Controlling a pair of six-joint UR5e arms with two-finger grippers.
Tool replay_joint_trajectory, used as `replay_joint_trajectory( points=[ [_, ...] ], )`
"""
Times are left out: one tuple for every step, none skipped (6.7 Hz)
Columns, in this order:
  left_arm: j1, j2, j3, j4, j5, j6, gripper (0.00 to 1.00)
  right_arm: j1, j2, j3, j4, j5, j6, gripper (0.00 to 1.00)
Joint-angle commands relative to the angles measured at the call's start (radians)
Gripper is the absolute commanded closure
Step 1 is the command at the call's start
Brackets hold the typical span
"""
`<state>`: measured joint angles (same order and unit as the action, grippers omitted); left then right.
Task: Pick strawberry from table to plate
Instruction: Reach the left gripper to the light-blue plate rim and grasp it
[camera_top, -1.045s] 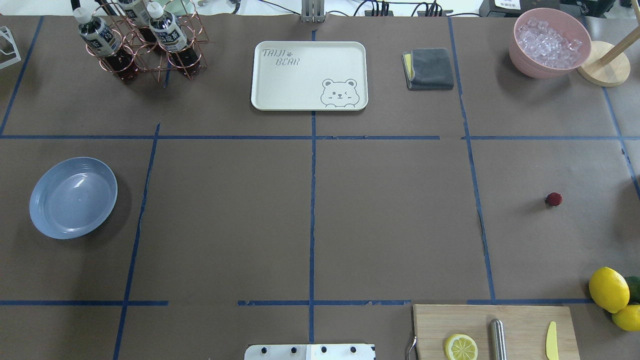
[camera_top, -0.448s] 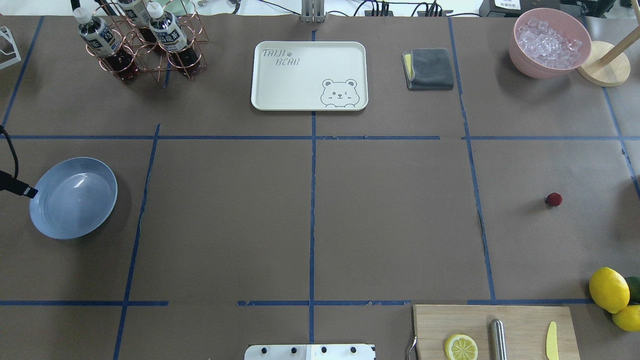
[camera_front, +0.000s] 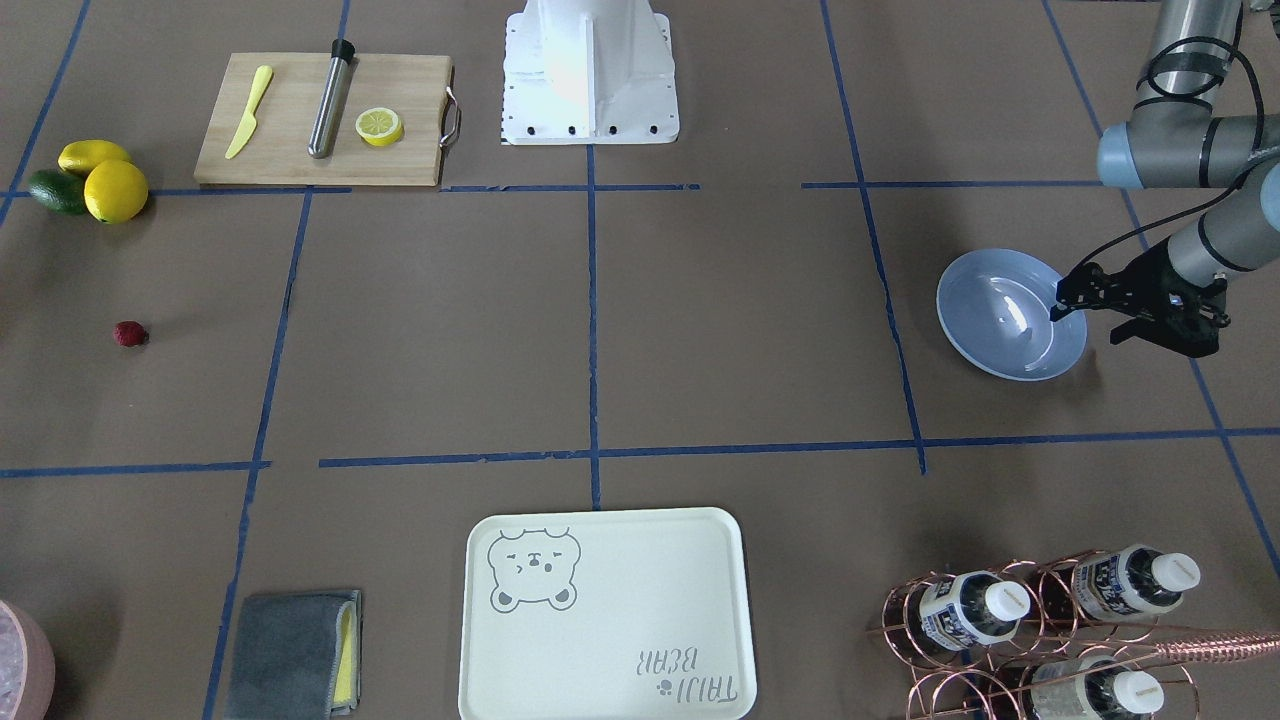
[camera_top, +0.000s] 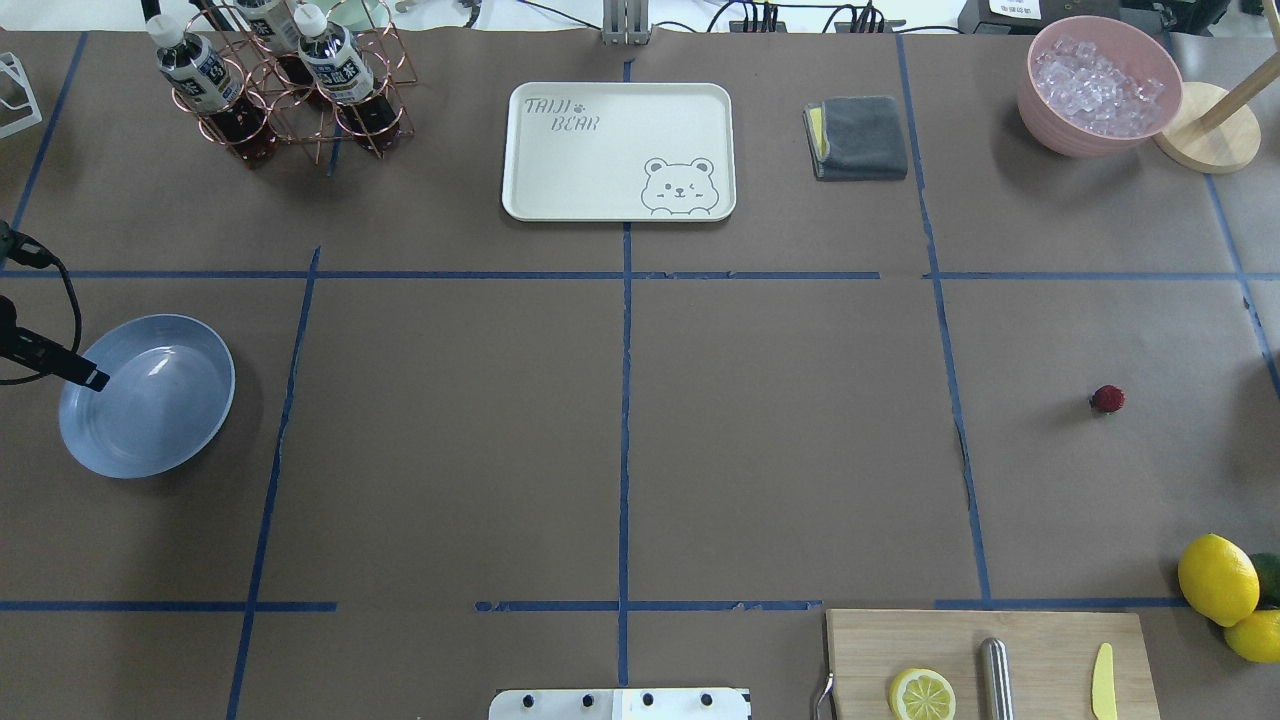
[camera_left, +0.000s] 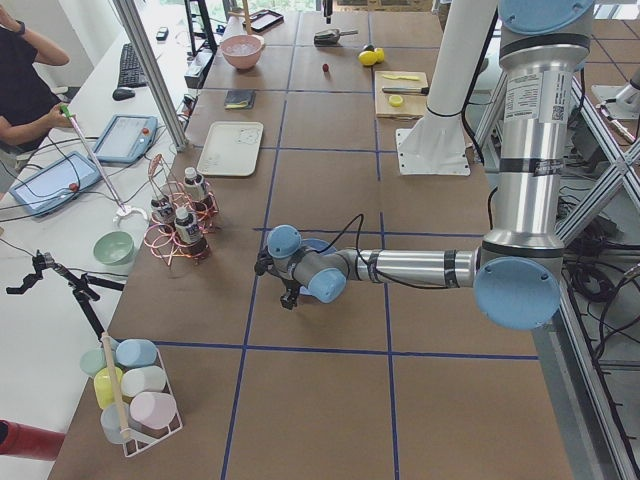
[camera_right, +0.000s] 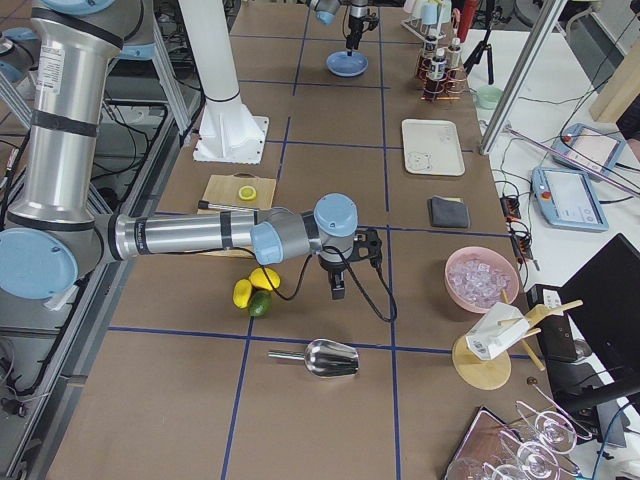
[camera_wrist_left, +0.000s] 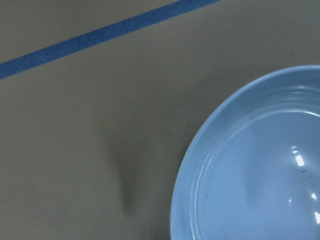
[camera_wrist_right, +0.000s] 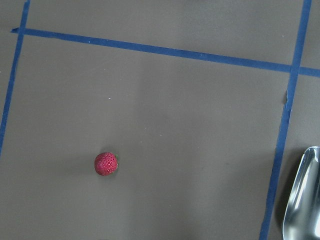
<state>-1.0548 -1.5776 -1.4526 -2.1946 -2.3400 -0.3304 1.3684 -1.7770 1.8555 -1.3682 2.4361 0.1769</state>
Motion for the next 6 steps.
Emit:
replay_joint_trajectory(
  points=[
    [0.001,-0.001,0.006,-0.001,0.004,-0.001,0.37,0.0,-0.001,0.001,0.001,0.001,0.003,0.0],
    [0.004,-0.002,0.008,-0.001,0.004,-0.001,0.37,0.0,-0.001,0.001,0.001,0.0,0.003,0.0],
    [0.016,-0.01,0.014,-0.001,0.004,-0.001,0.37,0.0,-0.001,0.001,0.003,0.0,-0.002,0.0],
    [0.019,-0.013,0.015,0.001,0.004,-0.001,0.4,0.0,-0.001,0.002,0.003,0.0,-0.005,0.0],
    [0.021,-0.013,0.014,0.001,0.004,0.001,0.75,0.0,-0.001,0.004,0.001,0.0,-0.008,0.0],
    [0.021,-0.013,0.012,0.001,0.004,-0.001,1.0,0.0,0.001,0.004,0.001,0.001,-0.002,0.0]
  ],
)
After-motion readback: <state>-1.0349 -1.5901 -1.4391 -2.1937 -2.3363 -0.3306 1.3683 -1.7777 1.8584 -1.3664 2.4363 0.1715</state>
